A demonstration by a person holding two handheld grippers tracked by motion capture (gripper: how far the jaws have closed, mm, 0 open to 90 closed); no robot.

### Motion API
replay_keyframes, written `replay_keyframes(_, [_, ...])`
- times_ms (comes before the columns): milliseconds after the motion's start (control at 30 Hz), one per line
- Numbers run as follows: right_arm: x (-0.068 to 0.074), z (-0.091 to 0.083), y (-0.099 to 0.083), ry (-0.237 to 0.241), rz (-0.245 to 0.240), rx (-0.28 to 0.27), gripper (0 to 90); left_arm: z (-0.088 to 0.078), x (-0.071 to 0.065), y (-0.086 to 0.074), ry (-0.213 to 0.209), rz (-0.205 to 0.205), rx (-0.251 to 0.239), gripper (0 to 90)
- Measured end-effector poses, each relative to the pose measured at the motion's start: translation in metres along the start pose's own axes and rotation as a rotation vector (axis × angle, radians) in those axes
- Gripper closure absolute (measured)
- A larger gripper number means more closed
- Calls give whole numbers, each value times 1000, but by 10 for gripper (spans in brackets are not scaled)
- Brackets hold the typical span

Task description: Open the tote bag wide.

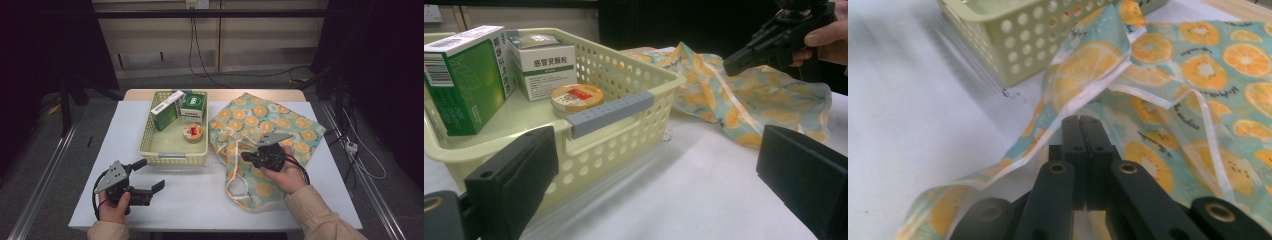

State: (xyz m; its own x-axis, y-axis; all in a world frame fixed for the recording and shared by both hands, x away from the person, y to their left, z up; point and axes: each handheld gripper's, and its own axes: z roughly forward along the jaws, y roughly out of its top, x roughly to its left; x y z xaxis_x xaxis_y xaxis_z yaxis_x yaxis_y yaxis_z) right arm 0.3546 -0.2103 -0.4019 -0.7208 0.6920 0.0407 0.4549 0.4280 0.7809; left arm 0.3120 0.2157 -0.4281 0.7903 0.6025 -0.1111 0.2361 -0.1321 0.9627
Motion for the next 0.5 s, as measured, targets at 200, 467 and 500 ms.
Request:
replay_keyframes(200, [5, 2, 4, 13, -9, -8, 900, 11, -12, 8, -54, 5, 0, 32])
replay_keyframes(467, [11, 2, 6, 29, -9, -26, 900, 46, -44, 19, -172, 29, 54, 32])
replay_keyframes(500, [12, 2, 7, 32, -8, -32, 900, 52, -49, 20, -185, 37, 67, 32])
